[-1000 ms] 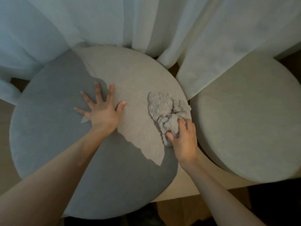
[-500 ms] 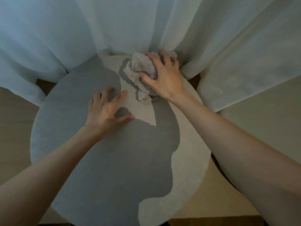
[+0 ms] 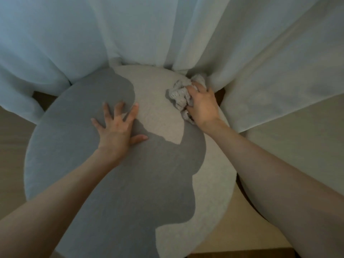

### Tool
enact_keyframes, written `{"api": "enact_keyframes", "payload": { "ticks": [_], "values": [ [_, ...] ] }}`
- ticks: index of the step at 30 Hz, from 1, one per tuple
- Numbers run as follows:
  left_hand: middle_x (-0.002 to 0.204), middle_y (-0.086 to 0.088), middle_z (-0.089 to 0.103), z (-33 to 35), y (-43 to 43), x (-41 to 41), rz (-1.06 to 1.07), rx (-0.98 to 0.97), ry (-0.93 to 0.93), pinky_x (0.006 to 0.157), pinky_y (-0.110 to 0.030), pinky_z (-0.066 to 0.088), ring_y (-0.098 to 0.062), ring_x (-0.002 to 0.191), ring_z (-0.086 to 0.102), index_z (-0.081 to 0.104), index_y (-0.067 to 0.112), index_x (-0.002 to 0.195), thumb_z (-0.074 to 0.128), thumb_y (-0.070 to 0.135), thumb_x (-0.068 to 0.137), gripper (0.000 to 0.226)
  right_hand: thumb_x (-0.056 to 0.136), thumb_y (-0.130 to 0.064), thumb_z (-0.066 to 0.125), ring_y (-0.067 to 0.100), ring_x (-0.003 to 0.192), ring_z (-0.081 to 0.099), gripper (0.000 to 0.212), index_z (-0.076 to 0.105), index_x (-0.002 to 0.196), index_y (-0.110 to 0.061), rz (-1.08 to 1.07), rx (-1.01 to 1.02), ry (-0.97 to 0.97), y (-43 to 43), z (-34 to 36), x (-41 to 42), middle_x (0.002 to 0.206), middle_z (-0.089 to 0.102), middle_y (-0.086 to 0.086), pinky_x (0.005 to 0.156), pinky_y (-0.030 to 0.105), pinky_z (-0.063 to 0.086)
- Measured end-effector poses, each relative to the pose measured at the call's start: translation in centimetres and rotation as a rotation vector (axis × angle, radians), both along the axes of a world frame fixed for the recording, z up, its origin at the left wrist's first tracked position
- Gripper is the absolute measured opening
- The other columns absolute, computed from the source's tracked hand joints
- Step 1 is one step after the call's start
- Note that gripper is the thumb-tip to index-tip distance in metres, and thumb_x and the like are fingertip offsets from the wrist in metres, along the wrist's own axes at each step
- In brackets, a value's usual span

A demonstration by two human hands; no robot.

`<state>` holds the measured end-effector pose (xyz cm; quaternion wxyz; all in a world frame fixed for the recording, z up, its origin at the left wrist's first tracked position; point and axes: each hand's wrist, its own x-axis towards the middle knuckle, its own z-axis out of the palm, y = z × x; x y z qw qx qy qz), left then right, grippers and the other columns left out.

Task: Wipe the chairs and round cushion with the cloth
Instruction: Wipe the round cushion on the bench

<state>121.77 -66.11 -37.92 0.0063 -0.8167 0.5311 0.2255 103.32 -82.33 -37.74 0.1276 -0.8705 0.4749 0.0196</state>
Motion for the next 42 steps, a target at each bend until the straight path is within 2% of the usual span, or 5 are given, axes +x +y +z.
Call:
{"api": "enact_keyframes", "payload": {
  "ticks": [16, 21, 29, 33, 42],
  "values": [
    [0.157, -0.011, 0.001, 1.8, 0.5, -1.0, -0.015, 0.02, 0.071, 0.105, -0.075, 0.002, -0.043, 0.142, -0.012, 0.005, 0.033, 0.153, 0.055, 0.053, 0.086, 0.086, 0.077, -0.023, 0.068, 0.022, 0.086, 0.064, 0.021, 0.066, 0.096, -0.016, -0.67, 0.14, -0.458, 13.7, 6.0, -9.6, 0.091, 0.068, 0.004, 0.08, 0.039, 0.052],
    [0.159, -0.006, 0.0, 0.9, 0.5, -0.5, -0.022, 0.028, 0.05, 0.105, -0.074, 0.003, -0.041, 0.143, -0.012, 0.002, 0.035, 0.152, 0.051, 0.059, 0.084, 0.088, 0.083, -0.034, 0.064, 0.026, 0.117, 0.051, 0.05, 0.055, 0.131, -0.02, -0.358, -0.009, -0.432, 5.8, 7.3, -0.6, 0.124, 0.06, 0.006, 0.099, 0.038, 0.039],
    [0.16, -0.005, 0.002, -0.6, 0.4, -0.2, -0.055, -0.016, -0.034, 0.104, -0.076, 0.001, -0.041, 0.143, -0.014, 0.004, 0.036, 0.151, 0.052, 0.064, 0.079, 0.091, 0.086, -0.068, 0.047, 0.048, 0.143, -0.003, 0.07, 0.022, 0.148, -0.045, -0.128, 0.271, 0.038, 0.4, 0.2, 8.4, 0.162, 0.004, 0.002, 0.114, 0.061, 0.004],
    [0.159, -0.006, -0.002, -0.8, 0.3, -0.1, -0.073, 0.009, -0.059, 0.104, -0.076, 0.003, -0.043, 0.142, -0.016, -0.003, 0.035, 0.151, 0.051, 0.065, 0.08, 0.095, 0.089, -0.055, 0.049, 0.043, 0.132, 0.028, 0.053, 0.048, 0.137, -0.033, -0.093, -0.028, -0.009, 1.8, -1.2, 7.0, 0.15, 0.03, 0.011, 0.11, 0.047, 0.023],
    [0.16, -0.005, -0.004, -1.2, 0.1, 0.0, -0.075, 0.041, -0.071, 0.103, -0.076, 0.0, -0.045, 0.142, -0.016, -0.008, 0.034, 0.151, 0.044, 0.066, 0.083, 0.091, 0.083, -0.028, 0.07, 0.033, 0.087, 0.06, 0.028, 0.071, 0.107, -0.015, -0.198, 0.203, -0.224, 10.7, 0.6, -2.2, 0.105, 0.057, 0.014, 0.071, 0.032, 0.039]
  ]
}}
